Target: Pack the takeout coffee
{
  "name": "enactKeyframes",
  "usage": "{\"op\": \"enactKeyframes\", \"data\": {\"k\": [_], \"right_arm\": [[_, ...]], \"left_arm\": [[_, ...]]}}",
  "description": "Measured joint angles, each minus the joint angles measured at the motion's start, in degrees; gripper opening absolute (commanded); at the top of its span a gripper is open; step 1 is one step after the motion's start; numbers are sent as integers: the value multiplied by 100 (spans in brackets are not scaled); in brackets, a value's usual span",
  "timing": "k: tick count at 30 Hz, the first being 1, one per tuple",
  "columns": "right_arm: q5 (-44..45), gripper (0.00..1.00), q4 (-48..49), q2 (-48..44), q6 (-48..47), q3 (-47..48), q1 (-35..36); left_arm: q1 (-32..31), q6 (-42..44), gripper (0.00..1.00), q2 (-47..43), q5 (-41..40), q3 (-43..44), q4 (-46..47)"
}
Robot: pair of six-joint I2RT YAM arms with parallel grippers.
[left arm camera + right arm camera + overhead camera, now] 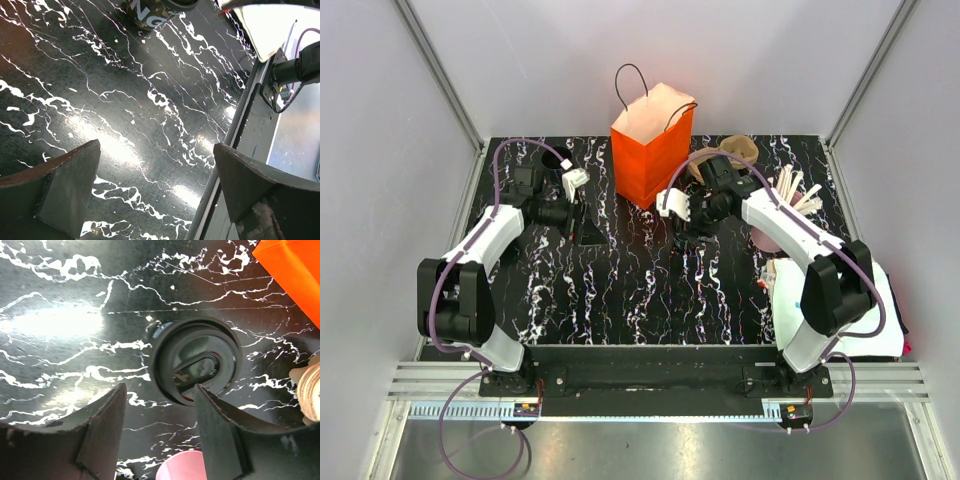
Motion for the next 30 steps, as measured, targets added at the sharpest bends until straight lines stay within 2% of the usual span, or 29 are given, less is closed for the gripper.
{"op": "enactKeyframes", "data": {"k": [9, 17, 30], "right_arm": [[-162, 53, -199, 330, -398, 448, -168], [-258, 50, -387, 525, -632, 509, -186], [-407, 37, -577, 535, -776, 509, -188]], "left_arm": [[0, 125, 99, 109, 26, 0, -87], [0, 140, 99, 348, 46, 22, -157], [0, 179, 99, 457, 63, 66, -160]]}}
